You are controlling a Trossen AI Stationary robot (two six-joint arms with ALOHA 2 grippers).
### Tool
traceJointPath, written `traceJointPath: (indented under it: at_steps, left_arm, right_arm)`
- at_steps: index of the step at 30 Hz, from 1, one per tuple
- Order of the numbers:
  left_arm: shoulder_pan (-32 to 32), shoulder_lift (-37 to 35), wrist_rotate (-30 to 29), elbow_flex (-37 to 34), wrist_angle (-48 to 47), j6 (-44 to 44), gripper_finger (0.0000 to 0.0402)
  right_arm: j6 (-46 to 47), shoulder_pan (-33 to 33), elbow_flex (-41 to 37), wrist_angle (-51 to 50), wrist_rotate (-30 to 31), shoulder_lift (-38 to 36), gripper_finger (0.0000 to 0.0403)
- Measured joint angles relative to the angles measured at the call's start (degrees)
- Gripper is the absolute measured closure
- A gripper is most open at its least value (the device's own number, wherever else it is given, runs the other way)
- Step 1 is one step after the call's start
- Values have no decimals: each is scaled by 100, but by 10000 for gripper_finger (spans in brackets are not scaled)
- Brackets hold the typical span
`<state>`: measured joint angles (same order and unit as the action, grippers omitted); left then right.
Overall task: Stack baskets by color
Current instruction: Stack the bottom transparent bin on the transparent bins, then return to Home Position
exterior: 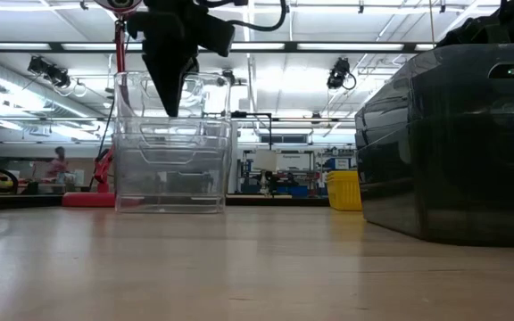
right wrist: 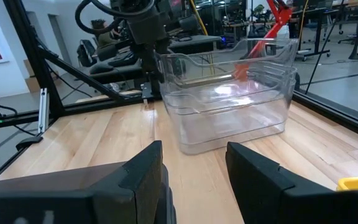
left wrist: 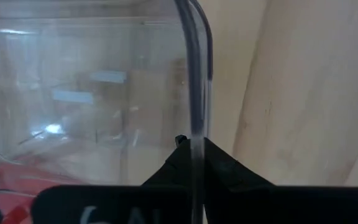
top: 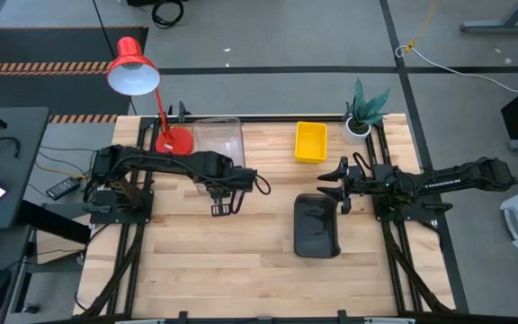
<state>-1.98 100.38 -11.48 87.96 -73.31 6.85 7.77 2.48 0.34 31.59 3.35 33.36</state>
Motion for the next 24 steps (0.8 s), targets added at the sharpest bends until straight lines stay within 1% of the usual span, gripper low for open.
traceJointPath:
  at_steps: [2,5,12,17,21,24]
  left_arm:
    - [-14,0,-2,0,18,46,381]
    - [-15,0,-67,0,17,90,359]
    - [-17,-4,-209,0,4,176,277]
    - [-59,-227,-289,0,9,17,229]
    - [-152,-594,-340,-122,351,-51,217]
    - [-250,-1050,-340,-687,1108,-123,222]
  right_arm:
    - [0,1,1,1,0,0,220]
    - [0,0,0,0,0,0,220]
    - [0,1,1,0,-1,0,220]
    - [1,0,0,0,-1,0,220]
    - [0,2,0,4,0,-2,220]
    - [0,0,1,-3,-1,0,220]
